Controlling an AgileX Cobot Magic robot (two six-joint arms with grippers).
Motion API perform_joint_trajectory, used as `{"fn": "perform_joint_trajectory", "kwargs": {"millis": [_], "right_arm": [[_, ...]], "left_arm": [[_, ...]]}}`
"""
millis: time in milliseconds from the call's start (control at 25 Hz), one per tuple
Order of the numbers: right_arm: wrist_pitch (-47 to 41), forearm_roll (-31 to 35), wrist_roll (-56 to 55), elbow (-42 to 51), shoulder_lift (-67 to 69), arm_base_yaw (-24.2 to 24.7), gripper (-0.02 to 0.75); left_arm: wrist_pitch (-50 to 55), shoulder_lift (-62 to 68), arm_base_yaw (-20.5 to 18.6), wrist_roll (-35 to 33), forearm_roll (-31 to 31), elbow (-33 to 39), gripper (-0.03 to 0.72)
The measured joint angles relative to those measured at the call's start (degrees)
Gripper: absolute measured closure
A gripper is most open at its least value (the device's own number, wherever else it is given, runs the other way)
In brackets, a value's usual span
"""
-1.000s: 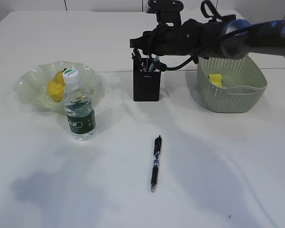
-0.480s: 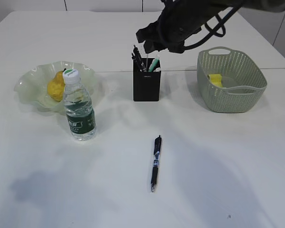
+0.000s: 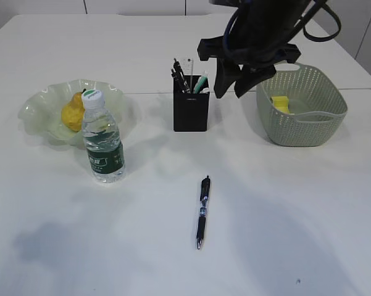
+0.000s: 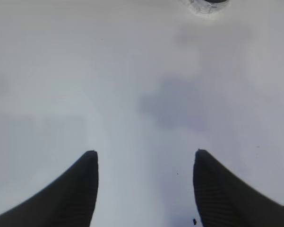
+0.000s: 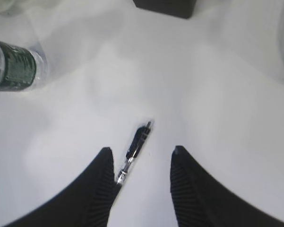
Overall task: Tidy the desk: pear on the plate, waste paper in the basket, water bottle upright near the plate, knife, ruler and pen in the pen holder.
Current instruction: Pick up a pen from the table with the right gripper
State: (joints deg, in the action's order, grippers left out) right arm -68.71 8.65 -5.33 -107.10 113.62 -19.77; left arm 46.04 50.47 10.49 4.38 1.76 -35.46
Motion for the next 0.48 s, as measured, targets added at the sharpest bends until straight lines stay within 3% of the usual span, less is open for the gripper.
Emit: {"fn": "perform_joint_trajectory", "kwargs": {"millis": [240,480], "right_arm": [[-1.7,-2.7,-9.2,0.0,0.5,-3.8,0.365],[-1.7,-2.8,-16.2,0.0,6.5,-7.7,0.358]], "left_arm": [[0.0,0.0,0.0,0.0,0.0,0.0,0.241],[0.0,0.0,0.0,0.0,0.0,0.0,0.241]]}}
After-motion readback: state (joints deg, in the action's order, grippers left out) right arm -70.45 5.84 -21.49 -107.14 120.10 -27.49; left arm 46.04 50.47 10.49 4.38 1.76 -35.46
